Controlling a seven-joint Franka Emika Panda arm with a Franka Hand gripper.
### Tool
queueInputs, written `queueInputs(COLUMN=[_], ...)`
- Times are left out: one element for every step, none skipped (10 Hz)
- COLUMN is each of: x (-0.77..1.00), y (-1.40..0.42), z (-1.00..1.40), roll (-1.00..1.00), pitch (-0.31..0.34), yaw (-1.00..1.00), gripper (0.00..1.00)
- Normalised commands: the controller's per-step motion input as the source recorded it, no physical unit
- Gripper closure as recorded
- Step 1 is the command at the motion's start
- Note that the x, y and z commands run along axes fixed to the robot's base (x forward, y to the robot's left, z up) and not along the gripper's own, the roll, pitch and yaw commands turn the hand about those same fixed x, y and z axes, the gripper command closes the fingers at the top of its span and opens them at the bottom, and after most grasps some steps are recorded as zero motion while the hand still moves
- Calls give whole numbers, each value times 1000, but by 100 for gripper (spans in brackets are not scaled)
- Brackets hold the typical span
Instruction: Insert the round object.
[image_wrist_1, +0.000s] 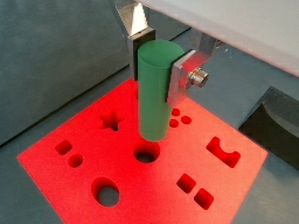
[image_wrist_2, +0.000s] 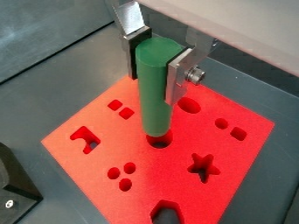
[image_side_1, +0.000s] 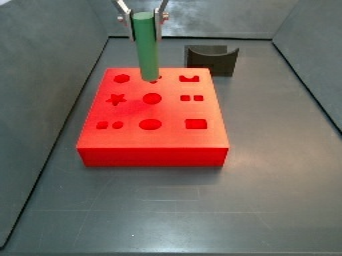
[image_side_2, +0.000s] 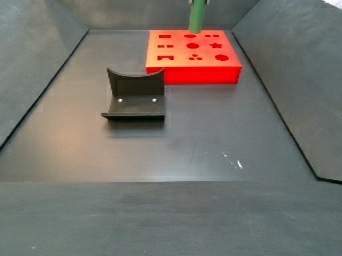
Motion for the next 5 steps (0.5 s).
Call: queueInputs(x=[211,334,149,0,0], y=[-166,-169,-49,0,0], z=[-260,-263,-203,-129,-183], roll=[100,204,260,190,164], pitch=[-59,-24,0,0,0], yaw=[0,3,0,0,0], gripper=[100,100,100,100,100])
